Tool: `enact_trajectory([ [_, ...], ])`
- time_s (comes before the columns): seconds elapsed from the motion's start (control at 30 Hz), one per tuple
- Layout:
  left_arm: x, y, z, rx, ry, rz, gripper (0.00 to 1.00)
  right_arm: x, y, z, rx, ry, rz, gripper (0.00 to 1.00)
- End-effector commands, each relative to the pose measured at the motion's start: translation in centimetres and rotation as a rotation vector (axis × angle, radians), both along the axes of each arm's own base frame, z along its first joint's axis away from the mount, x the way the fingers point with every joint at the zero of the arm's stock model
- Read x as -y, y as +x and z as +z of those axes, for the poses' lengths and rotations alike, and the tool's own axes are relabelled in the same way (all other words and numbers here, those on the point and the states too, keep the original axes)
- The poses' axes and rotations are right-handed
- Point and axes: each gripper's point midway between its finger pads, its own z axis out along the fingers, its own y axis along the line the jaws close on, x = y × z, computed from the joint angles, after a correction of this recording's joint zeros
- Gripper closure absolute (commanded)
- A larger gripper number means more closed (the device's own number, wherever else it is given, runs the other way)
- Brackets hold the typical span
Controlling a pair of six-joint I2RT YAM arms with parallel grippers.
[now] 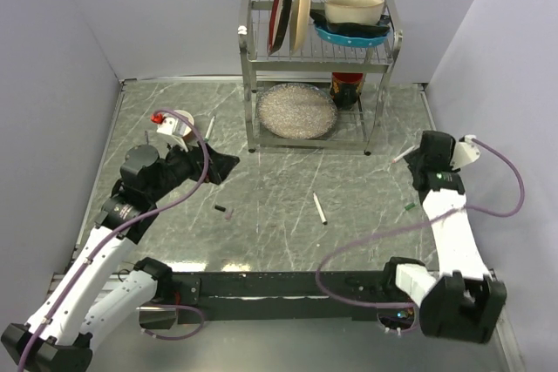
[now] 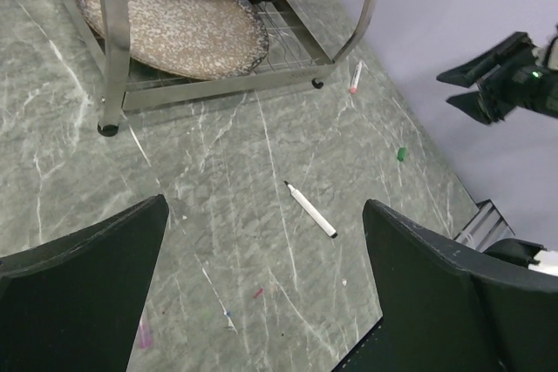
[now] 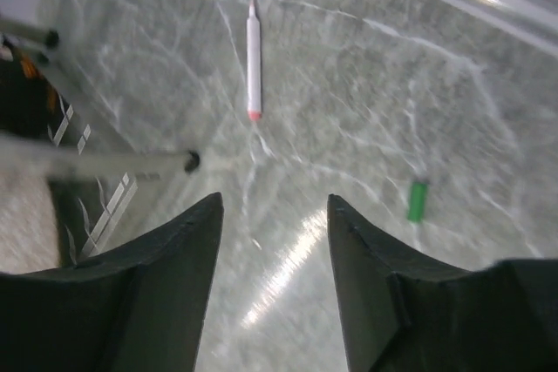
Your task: Insert the pens into the pen caps
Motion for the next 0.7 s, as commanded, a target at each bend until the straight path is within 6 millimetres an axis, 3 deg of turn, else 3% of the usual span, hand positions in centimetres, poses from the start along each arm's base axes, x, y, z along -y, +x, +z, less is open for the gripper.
enact_trajectory([
  [0.0, 0.6, -0.2, 1.2, 0.034, -0.020, -0.026, 0.01, 1.8, 4.6, -2.2, 0.028, 0.104, 0.009, 0.44],
  [0.07, 0.3, -0.1, 1.3, 0.042, -0.016, -0.009, 0.01, 1.9, 5.8, -3.8, -0.036, 0.140, 0.023, 0.45],
  [0.1, 0.2, -0.1, 1.4, 0.048, -0.016, -0.002, 0.01, 2.1, 7.3, -2.7, -0.025, 0.142, 0.029, 0.47],
  [0.13, 0.1, 0.0, 1.5, 0.054, -0.017, 0.006, 0.01, 2.2, 7.9, -4.9, -0.100, 0.164, 0.028, 0.48],
  [0.17, 0.0, -0.1, 1.5, 0.058, -0.017, 0.009, 0.01, 2.3, 8.1, -5.5, -0.141, 0.177, 0.026, 0.48],
  [0.2, 0.0, 0.0, 1.6, 0.061, -0.018, 0.010, 0.01, 2.7, 9.3, -5.0, -0.143, 0.171, 0.019, 0.49],
  [0.23, -0.1, 0.1, 1.6, 0.065, -0.019, 0.016, 0.01, 2.9, 9.7, -6.3, -0.185, 0.179, 0.014, 0.49],
  [0.37, 0.0, 0.5, 1.0, 0.051, -0.015, 0.024, 0.01, 3.4, 11.8, -7.4, -0.211, 0.198, 0.011, 0.49],
  [0.57, -0.1, 1.1, 0.5, 0.033, 0.004, 0.043, 0.00, 3.2, 13.9, -9.6, -0.250, 0.241, 0.028, 0.48],
  [0.67, -0.5, 1.1, 0.5, 0.038, 0.006, 0.061, 0.01, 3.7, 14.0, -10.1, -0.282, 0.226, 0.014, 0.48],
])
